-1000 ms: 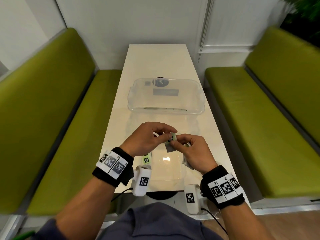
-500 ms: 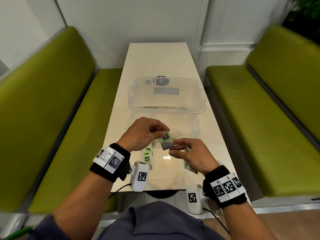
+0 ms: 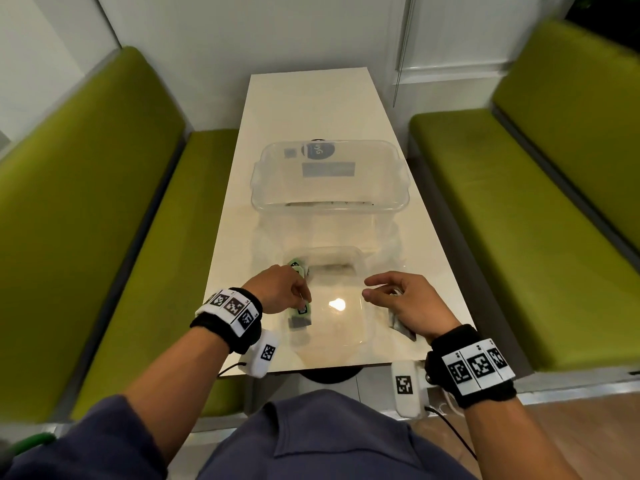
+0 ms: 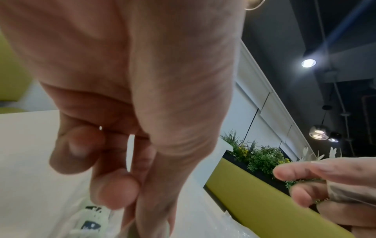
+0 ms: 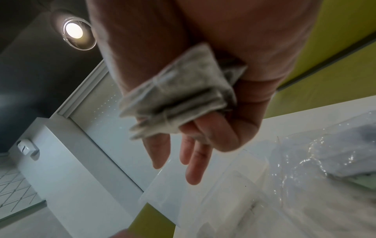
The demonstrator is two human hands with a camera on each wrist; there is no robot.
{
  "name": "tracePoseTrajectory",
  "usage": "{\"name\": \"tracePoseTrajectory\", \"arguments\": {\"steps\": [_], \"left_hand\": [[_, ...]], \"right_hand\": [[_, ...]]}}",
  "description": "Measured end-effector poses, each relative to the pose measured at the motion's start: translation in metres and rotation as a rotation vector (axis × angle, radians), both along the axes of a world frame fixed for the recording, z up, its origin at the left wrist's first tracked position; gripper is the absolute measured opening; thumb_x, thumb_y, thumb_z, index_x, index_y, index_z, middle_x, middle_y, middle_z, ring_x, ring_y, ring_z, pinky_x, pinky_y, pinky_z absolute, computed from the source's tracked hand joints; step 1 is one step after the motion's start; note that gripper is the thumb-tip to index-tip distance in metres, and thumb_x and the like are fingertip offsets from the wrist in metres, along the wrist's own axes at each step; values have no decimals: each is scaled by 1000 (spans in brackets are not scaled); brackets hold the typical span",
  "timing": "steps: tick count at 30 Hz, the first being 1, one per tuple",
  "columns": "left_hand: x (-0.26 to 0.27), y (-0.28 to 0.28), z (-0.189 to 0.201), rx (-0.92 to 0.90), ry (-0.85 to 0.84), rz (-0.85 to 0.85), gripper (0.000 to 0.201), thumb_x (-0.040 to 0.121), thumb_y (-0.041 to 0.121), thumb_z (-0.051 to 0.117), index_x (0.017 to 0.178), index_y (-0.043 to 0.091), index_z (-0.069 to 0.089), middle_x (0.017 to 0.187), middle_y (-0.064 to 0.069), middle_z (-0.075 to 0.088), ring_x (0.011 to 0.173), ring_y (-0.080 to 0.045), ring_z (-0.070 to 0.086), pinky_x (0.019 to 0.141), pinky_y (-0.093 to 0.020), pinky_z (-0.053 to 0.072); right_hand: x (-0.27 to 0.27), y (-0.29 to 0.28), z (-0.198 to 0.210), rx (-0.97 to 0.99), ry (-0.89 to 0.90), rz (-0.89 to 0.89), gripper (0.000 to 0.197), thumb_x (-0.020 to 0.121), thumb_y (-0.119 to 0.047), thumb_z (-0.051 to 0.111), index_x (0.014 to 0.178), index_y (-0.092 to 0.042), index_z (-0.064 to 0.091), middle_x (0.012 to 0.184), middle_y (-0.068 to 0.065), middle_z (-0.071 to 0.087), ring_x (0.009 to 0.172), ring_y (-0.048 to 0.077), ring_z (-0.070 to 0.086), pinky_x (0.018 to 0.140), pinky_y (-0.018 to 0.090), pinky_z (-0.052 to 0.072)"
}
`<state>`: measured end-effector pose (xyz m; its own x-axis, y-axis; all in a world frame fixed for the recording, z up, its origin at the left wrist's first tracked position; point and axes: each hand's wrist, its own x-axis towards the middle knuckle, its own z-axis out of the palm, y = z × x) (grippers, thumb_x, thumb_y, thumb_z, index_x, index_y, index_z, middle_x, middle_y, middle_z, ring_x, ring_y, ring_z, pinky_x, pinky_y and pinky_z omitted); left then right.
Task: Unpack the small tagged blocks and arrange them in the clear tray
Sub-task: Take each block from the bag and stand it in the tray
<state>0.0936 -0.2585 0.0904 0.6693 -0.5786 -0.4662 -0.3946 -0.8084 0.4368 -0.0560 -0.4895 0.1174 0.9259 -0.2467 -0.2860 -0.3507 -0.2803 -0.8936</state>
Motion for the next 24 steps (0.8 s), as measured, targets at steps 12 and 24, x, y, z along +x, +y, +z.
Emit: {"name": "tracePoseTrajectory", "arguments": {"steps": [12,24], "left_hand": [[6,-10,-37,231,-45,-20,16,88,17,77,99,26,80,101,0,77,54,-9,62,75,-31,61],[8,0,-44,247,-242,-51,23,92,24,71,112,34,74,119,1,69,107,-24,67,89,-33,54]], "right_hand": [[2,-2,6,37,-19,0,20,88,-23,78,107,-17,76,91,4,76,71,-12,64,66,0,43],[7,5,1,172,62,-68,32,99,-39,61,101,-10,75,90,6,79,62,6,70,70,26,50]]}}
